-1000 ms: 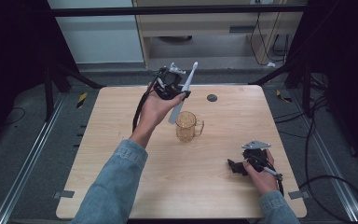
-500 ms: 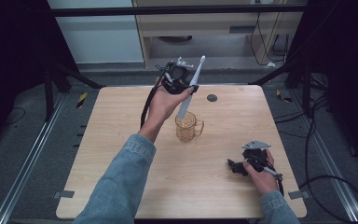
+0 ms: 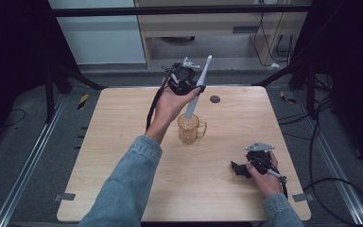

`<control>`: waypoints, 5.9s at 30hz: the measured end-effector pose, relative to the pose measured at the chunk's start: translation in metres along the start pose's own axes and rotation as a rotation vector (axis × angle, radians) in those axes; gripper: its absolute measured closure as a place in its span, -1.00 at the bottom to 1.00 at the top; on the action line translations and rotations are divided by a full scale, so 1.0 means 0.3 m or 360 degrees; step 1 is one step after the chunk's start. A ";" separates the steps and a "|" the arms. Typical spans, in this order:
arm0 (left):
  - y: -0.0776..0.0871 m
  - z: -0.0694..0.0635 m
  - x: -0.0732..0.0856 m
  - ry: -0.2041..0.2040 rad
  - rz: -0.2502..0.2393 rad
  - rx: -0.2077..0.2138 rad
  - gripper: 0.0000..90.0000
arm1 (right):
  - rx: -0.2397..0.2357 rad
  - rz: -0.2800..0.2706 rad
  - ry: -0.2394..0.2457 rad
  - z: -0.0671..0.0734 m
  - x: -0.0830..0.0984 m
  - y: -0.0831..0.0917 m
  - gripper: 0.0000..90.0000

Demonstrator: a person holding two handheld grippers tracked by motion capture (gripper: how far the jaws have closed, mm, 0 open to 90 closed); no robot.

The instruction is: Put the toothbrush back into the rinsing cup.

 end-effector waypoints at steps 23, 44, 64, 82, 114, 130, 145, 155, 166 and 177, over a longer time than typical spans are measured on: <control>-0.020 0.001 0.013 0.0005 -0.0029 0.0018 0.49 | 0.0000 0.0000 -0.0006 0.001 0.000 0.000 -0.99; -0.028 0.012 0.083 0.0010 -0.0056 0.0036 0.49 | 0.0000 0.0003 -0.0003 0.000 0.000 0.001 -0.99; -0.052 0.035 0.212 0.0048 0.0001 0.0021 0.49 | -0.0002 -0.0001 -0.0006 0.001 0.000 0.000 -0.99; -0.073 0.037 0.309 0.0097 0.0058 0.0025 0.49 | -0.0003 0.0001 -0.0011 0.002 0.000 0.000 -0.99; -0.090 0.031 0.383 0.0124 0.0115 0.0035 0.49 | 0.0000 0.0003 -0.0005 0.001 0.000 0.001 -0.99; -0.095 0.033 0.394 0.0124 0.0135 0.0033 0.49 | 0.0000 0.0004 -0.0006 0.001 0.000 0.001 -0.99; -0.112 0.029 0.394 0.0139 0.0129 0.0025 0.49 | -0.0003 0.0001 -0.0008 0.001 0.000 0.000 -0.99; -0.108 0.036 0.394 0.0144 0.0147 0.0017 0.48 | -0.0002 0.0001 -0.0009 0.002 0.000 0.000 -0.99; -0.093 0.041 0.382 0.0167 0.0110 0.0000 0.43 | 0.0000 0.0003 -0.0006 0.001 0.000 0.001 -0.99; -0.049 0.037 0.359 0.0115 0.0078 -0.0037 0.12 | 0.0000 0.0002 -0.0008 0.001 0.000 0.000 -0.99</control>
Point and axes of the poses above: each handheld gripper's, and its own axes: y roughly backward along the jaws, x roughly out of its underside, z roughly to its left, the point moved 7 cm from there along -y, roughly forward along the jaws, and after that the axes turned 15 degrees about -z, right-handed, at the moved point
